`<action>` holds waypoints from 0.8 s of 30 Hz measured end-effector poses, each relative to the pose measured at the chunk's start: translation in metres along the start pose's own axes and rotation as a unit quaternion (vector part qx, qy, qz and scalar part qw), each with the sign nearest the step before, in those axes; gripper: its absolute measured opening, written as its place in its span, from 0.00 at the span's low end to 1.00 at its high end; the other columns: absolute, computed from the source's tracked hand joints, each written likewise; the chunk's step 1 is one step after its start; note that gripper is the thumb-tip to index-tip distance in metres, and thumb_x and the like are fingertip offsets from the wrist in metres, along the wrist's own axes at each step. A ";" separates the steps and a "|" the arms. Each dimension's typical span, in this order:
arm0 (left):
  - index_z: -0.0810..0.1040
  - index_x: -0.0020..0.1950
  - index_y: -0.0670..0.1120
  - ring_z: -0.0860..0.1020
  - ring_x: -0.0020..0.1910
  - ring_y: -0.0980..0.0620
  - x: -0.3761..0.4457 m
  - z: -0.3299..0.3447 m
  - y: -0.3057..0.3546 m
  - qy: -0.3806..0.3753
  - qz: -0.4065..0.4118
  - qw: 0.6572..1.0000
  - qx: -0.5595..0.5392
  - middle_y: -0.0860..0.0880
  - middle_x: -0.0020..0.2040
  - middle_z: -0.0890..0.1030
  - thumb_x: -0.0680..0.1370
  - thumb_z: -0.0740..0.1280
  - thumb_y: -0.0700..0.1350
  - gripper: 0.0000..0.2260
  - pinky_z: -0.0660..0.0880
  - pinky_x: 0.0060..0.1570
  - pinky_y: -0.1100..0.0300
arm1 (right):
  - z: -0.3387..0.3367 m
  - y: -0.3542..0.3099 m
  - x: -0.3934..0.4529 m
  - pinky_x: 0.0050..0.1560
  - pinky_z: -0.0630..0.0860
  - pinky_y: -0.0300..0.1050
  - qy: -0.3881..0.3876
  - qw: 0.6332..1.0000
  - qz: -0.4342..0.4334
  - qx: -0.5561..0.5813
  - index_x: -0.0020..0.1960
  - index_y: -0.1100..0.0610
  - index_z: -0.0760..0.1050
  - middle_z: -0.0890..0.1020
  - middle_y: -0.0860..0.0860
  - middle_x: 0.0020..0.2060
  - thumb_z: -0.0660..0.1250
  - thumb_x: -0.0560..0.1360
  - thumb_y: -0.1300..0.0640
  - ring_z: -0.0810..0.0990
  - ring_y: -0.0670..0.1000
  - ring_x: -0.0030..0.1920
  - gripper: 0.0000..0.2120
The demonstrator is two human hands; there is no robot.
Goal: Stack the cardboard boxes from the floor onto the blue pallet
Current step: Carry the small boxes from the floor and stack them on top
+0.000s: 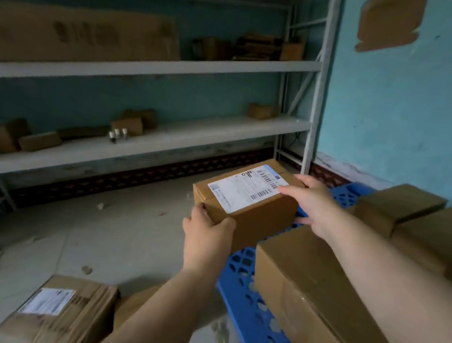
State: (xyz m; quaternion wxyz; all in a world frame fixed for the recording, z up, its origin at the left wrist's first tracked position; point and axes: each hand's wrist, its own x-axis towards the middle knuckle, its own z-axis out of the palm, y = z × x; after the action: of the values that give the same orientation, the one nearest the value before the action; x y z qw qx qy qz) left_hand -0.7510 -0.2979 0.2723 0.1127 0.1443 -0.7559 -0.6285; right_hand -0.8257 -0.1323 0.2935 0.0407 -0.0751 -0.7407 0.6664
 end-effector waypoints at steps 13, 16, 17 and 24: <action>0.64 0.70 0.51 0.72 0.60 0.46 -0.127 0.183 0.135 -0.297 0.096 0.948 -0.060 0.48 0.64 0.72 0.69 0.64 0.45 0.29 0.70 0.61 0.52 | -0.278 -0.083 -0.073 0.61 0.69 0.59 0.253 0.967 -0.041 -0.004 0.65 0.49 0.68 0.73 0.49 0.54 0.68 0.71 0.57 0.71 0.51 0.54 0.23; 0.64 0.69 0.49 0.71 0.62 0.44 -0.154 0.214 0.132 -0.343 0.085 0.935 -0.043 0.47 0.64 0.72 0.68 0.64 0.47 0.29 0.68 0.64 0.46 | -0.318 -0.069 -0.085 0.61 0.68 0.58 0.300 0.954 -0.020 -0.008 0.65 0.48 0.67 0.71 0.49 0.56 0.67 0.71 0.56 0.69 0.51 0.56 0.23; 0.65 0.69 0.49 0.71 0.62 0.43 -0.160 0.224 0.127 -0.358 0.080 0.930 -0.038 0.47 0.64 0.72 0.68 0.64 0.47 0.29 0.68 0.64 0.46 | -0.328 -0.061 -0.087 0.61 0.68 0.58 0.311 0.950 -0.011 -0.011 0.65 0.48 0.67 0.71 0.49 0.56 0.67 0.71 0.56 0.69 0.51 0.56 0.24; 0.66 0.66 0.49 0.71 0.60 0.45 -0.169 0.274 0.071 -0.416 0.044 0.908 -0.017 0.47 0.62 0.72 0.66 0.64 0.48 0.28 0.68 0.64 0.49 | -0.364 0.014 -0.065 0.55 0.66 0.53 0.331 0.941 0.056 -0.042 0.65 0.49 0.66 0.73 0.51 0.59 0.66 0.72 0.57 0.71 0.55 0.58 0.23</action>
State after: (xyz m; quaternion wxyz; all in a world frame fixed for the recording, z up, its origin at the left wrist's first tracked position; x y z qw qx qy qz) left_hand -0.6952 0.0267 0.2931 -0.1824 -0.1656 -0.7286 -0.6391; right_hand -0.7027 0.2151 0.3214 0.2427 -0.3346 -0.7074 0.5733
